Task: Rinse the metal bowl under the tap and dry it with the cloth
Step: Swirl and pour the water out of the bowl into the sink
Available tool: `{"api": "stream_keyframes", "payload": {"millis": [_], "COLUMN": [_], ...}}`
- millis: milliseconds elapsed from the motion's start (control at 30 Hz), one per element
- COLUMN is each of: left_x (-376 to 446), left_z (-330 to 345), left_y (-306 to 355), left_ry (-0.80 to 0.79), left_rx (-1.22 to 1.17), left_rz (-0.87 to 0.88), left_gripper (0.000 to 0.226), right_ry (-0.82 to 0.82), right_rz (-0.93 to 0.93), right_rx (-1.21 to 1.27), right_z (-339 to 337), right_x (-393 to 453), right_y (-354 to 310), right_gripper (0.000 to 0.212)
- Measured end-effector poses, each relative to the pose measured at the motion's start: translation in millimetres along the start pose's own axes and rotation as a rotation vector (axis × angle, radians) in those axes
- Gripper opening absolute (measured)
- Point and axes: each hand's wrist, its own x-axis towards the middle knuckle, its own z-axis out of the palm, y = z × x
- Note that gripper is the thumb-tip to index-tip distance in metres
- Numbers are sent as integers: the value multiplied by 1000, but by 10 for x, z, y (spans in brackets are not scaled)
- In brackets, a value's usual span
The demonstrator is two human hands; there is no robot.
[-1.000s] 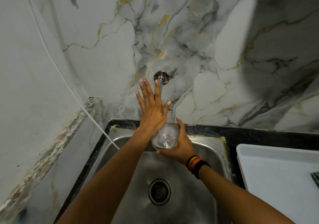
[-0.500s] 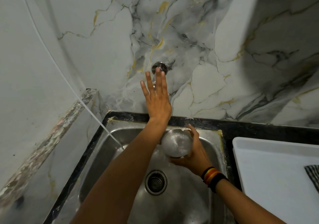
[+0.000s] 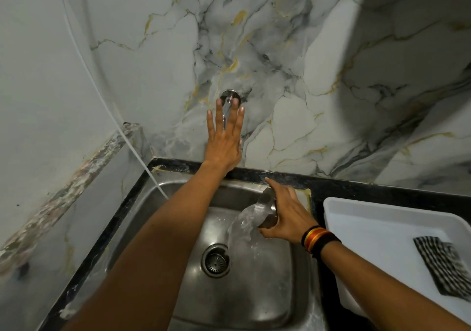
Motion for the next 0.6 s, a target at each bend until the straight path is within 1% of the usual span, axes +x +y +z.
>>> {"api": "stream_keyframes", "payload": {"millis": [133, 233, 367, 467, 533, 600], "left_x": [1, -7, 0, 0, -5, -8], "left_z": [-24, -28, -25, -21, -22, -17], "left_y": [-26, -60, -74, -86, -88, -83], "left_ry": [-6, -2, 2, -2, -1, 9], "left_rx": [-2, 3, 4, -6, -15, -14], "left_rz": [36, 66, 80, 90, 92, 92], "left_gripper": [94, 94, 94, 94, 93, 92], "right_ry": [-47, -68, -97, -151, -203, -240], "right_rz": [-74, -97, -177, -250, -297, -329], "right_rx": [-159, -284, -508, -683, -736, -760], "right_z": [24, 117, 249, 320, 373, 424], "right_x": [118, 195, 220, 213, 229, 251], "right_y": [-69, -63, -85, -134, -153, -173], "right_gripper": [131, 129, 118, 110, 109, 113]}}
